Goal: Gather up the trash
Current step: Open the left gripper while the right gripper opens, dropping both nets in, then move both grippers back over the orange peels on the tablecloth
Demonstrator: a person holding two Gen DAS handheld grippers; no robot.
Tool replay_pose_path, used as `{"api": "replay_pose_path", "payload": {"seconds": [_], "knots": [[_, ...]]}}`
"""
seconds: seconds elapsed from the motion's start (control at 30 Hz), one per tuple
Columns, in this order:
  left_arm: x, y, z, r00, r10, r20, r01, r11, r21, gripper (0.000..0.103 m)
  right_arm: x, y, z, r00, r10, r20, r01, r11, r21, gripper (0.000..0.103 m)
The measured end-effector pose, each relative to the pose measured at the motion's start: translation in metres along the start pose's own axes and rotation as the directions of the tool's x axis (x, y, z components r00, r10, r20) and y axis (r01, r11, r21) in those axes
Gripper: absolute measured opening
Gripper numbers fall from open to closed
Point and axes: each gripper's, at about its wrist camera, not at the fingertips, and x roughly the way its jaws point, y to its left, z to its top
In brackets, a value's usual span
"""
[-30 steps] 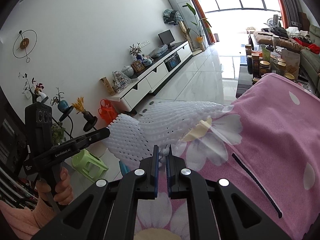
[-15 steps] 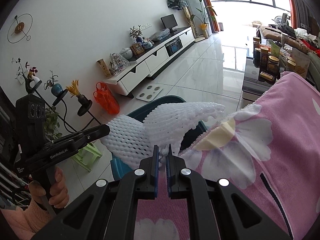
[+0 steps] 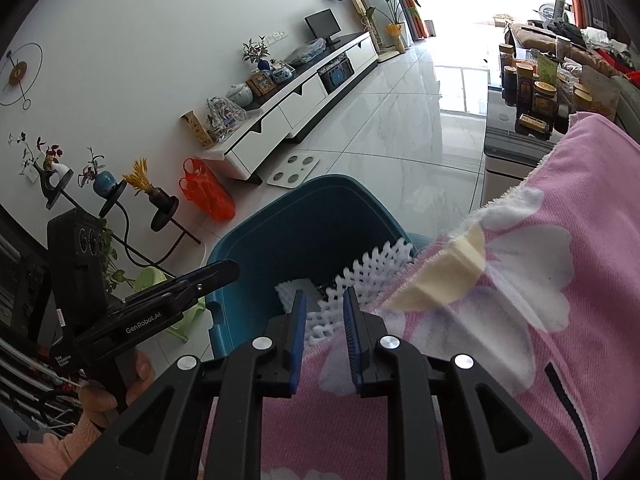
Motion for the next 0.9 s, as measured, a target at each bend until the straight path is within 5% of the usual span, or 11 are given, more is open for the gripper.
{"api": "replay_pose_path", "payload": {"seconds": [0.13,0.5,0.63,0.9], "knots": [[0.004,-0.006,-0.002,1.000,0.002,0.017,-0.002,1.000,0.010,0.041,-0.015,-0.004,-0.002,1.000,0.005,0.031,-0.006,1.000,0.002,0.023],[-0.033,-0.072,-0.013,0.990,-0.113,0.087,0.093,0.975,0.202,0.053,-0.086,-0.021,-0.032,0.987,-0.006,0.161,0.006,1.000,-0.001,0.028],[-0.042,-0.114,-0.026,0.978,-0.197,0.063,0.170,0.938,0.302,0.069,-0.121,-0.038,-0.054,0.975,-0.052,0.218,0.048,0.999,0.026,0.035],[-0.031,-0.208,-0.066,0.944,-0.322,-0.078,0.320,0.824,0.467,0.070,-0.187,-0.090,-0.106,0.936,-0.209,0.282,0.171,0.973,0.154,0.036]]}}
